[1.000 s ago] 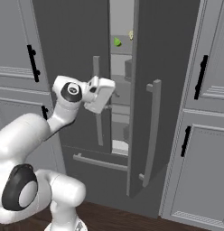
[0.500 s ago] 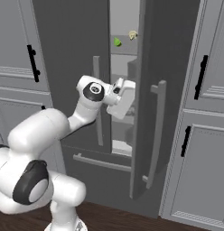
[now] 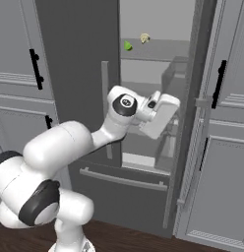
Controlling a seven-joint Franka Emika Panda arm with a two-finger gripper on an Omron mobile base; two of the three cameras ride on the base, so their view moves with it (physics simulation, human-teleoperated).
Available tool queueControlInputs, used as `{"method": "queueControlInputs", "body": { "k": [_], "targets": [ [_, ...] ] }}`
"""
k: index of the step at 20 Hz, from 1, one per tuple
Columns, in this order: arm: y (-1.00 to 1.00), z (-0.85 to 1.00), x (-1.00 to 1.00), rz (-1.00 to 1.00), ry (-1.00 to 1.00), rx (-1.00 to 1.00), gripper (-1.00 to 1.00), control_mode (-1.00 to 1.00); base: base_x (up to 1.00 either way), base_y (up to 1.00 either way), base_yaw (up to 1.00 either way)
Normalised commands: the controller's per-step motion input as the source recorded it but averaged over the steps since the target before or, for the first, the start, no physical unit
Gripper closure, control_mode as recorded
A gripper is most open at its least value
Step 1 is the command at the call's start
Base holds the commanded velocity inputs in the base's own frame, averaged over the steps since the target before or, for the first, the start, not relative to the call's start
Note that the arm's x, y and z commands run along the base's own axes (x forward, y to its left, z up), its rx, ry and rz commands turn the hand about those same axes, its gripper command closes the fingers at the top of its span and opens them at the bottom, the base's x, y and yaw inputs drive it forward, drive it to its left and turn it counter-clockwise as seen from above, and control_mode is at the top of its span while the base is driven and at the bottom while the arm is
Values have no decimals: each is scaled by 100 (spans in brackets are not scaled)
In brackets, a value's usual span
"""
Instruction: Grab a lemon wedge from the fridge and one ice cube from the ice bowl, and put them in the glass of lemonade.
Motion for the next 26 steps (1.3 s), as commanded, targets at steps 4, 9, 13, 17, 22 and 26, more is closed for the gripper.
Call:
{"method": "queueControlInputs", "body": {
  "k": [4, 9, 13, 17, 22, 26],
  "targets": [
    [8, 0, -56, -2, -2, 0, -100, -100, 0, 0, 0],
    [88, 14, -60, 0, -28, 0, -100, -100, 0, 0, 0],
    [100, 9, -12, 2, -52, 17, -100, -100, 0, 0, 0],
    [100, -9, 11, 10, -42, 55, -100, -100, 0, 0, 0],
    [100, -6, 34, 19, -34, 62, -100, -100, 0, 0, 0],
    [100, -6, 33, 28, -28, 48, -100, -100, 0, 0, 0]
  ]
}}
